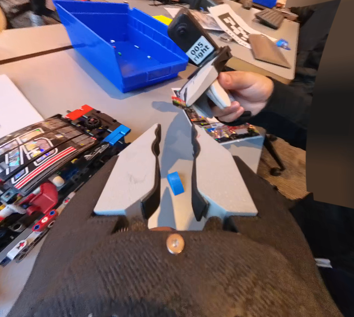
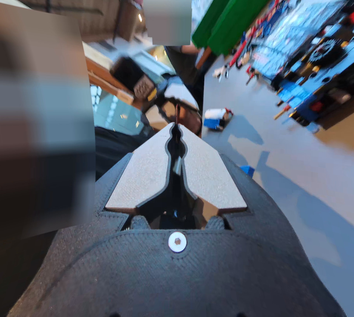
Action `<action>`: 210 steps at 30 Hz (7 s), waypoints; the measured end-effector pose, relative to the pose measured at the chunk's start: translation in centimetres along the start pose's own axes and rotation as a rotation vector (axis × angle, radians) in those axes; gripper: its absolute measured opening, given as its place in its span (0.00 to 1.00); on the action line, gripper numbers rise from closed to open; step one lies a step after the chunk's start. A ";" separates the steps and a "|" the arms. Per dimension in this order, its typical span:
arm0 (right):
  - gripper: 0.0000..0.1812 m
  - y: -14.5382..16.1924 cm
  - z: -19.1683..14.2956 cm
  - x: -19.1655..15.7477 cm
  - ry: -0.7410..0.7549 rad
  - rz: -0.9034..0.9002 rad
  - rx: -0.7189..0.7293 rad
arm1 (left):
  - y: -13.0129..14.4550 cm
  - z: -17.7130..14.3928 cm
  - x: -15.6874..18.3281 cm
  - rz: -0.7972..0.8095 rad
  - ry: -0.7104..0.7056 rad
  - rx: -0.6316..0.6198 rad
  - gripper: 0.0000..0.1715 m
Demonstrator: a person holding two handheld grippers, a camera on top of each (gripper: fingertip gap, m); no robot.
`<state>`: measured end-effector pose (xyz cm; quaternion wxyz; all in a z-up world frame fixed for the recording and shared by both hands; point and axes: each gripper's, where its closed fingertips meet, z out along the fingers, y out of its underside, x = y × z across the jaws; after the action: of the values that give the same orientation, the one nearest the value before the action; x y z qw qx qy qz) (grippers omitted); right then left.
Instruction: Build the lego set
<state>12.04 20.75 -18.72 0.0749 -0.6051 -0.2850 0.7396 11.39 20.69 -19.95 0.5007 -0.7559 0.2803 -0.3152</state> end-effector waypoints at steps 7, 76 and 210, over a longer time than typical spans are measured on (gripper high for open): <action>0.00 3.7 -0.1 0.1 0.149 -0.106 -0.302 | 1.0 -0.3 2.3 -0.058 0.207 -0.127 0.15; 0.02 1.5 -0.2 -0.6 0.164 -0.207 0.124 | -0.7 -0.9 1.8 -0.630 0.334 0.249 0.00; 0.00 8.5 0.6 7.4 0.507 0.266 -0.548 | 11.8 -1.1 3.2 0.411 0.186 -0.383 0.42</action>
<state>11.53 16.95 -29.31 -0.1180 -0.7977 -0.3632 0.4667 11.40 13.63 -30.02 0.3744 -0.7319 0.5265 -0.2167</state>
